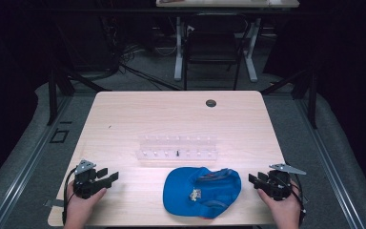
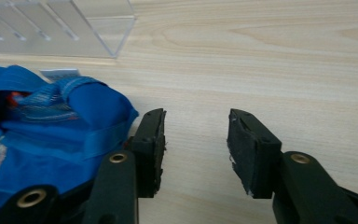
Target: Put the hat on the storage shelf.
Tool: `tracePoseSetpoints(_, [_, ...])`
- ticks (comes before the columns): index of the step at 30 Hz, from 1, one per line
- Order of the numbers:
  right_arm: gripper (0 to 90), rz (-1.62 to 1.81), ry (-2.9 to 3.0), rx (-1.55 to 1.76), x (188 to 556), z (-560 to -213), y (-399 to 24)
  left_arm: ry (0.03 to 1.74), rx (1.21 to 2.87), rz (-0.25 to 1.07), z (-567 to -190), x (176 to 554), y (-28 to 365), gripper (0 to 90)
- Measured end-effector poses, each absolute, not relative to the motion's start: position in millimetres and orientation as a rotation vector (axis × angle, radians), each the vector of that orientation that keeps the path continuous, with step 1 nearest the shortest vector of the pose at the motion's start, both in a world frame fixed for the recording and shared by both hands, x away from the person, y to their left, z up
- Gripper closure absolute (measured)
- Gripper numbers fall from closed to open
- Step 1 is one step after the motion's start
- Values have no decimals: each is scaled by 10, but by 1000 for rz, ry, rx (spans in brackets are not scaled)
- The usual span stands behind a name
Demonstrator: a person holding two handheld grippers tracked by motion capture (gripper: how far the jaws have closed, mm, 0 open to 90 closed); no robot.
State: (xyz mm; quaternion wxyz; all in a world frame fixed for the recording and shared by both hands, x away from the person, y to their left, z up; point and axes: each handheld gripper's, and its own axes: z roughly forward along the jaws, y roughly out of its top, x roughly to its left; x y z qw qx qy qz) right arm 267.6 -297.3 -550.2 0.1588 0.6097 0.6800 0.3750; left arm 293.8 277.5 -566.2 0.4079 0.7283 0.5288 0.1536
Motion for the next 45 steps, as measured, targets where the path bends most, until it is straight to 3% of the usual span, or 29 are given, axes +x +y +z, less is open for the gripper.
tracePoseSetpoints(4, [613, 1075, 1958, 1749, 2655, -5462, -2939, 1317, 1860, 386, -5656, 2944, 2750, 455])
tracePoseSetpoints(30, [650, 1134, 1968, 1817, 2626, -5379, -2850, 1303, 1864, 395, -5631, 2955, 2702, 457])
tracePoseSetpoints(45, [673, 1067, 2044, 1877, 2564, -5145, -2773, 1294, 1877, 409, -5633, 2947, 2691, 457])
